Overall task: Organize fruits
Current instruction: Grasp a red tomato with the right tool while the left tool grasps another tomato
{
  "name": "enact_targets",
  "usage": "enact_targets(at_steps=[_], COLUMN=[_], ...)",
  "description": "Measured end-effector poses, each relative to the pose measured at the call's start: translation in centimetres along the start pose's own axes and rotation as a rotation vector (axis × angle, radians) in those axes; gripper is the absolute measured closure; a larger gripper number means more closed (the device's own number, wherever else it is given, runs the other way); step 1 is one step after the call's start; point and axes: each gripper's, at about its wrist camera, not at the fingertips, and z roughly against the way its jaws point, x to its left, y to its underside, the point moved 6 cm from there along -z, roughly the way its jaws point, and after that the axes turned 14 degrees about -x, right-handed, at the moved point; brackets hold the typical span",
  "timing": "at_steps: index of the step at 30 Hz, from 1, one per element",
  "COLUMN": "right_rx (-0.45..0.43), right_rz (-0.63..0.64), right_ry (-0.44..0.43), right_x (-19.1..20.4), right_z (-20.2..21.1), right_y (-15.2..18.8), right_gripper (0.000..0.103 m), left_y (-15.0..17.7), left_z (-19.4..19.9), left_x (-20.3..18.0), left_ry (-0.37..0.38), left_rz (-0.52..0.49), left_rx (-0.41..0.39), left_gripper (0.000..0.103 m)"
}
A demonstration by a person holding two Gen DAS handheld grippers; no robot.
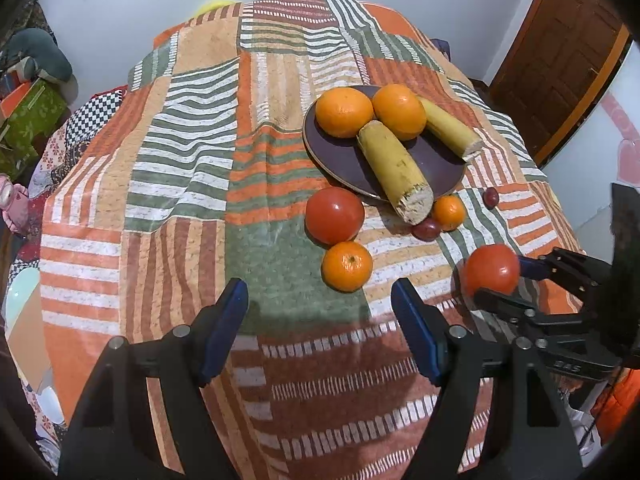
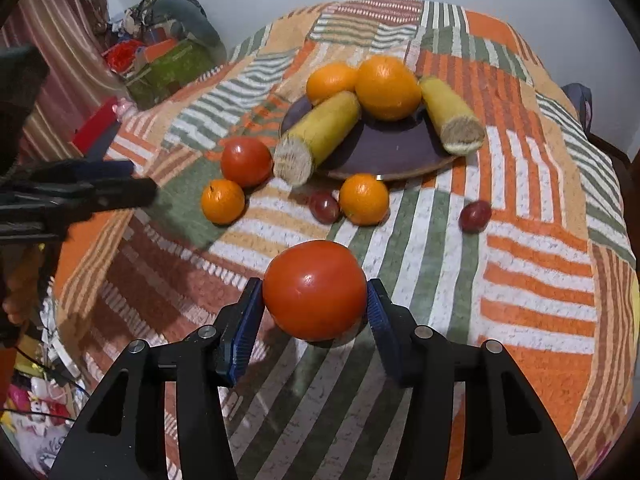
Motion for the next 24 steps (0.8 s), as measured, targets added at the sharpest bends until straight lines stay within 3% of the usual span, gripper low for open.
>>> enact_targets(at_steps=[8, 16, 24], right_rx=[-0.081, -0.106, -0.099], right_rz=[-0.022, -0.056, -0.073], right_ry=[0.013, 0.027, 0.021], right_x=[-2.1, -4.1, -4.9], right_z=[0.8, 0.6, 0.3], right_y=[-3.3, -4.4, -4.1], right_gripper=[0.055, 0.055, 0.055], left_y=[-1.2, -1.8, -2.4], left_z=[-3.9, -7.9, -9.3], left_x=[-0.1, 0.1, -0.5], left_ry=[0.013, 0.023, 0.034], left_rz=[0.019, 0.052, 0.032], left_rx=[0.039, 0.09, 0.072], left_gripper=[0.029, 0.029, 0.051])
